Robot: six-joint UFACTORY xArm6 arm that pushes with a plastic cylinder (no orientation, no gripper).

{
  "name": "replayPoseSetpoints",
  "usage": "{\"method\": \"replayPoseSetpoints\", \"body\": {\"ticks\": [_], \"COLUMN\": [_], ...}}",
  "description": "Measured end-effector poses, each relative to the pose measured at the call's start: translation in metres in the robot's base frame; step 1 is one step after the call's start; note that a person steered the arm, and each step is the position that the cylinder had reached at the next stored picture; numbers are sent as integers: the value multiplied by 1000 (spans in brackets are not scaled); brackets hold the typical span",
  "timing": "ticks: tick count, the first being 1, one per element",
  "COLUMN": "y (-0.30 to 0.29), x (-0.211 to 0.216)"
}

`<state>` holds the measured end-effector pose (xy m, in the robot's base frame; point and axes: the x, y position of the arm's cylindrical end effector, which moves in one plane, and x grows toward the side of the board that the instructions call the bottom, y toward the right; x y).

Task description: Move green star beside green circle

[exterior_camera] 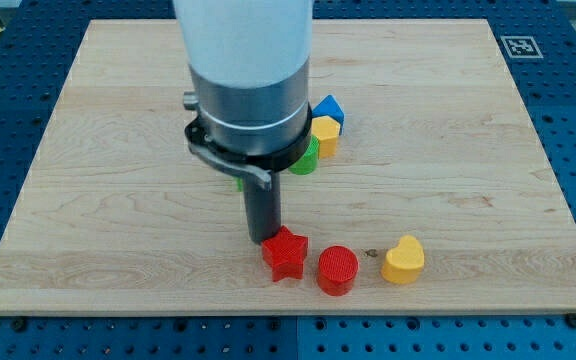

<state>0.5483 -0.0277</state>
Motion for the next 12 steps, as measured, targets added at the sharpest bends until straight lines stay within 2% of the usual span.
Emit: {"method": "replayPoseSetpoints", "body": {"ticks": [4,10,12], "y": [-1,-26,-41], "x": [14,-80,-83]}}
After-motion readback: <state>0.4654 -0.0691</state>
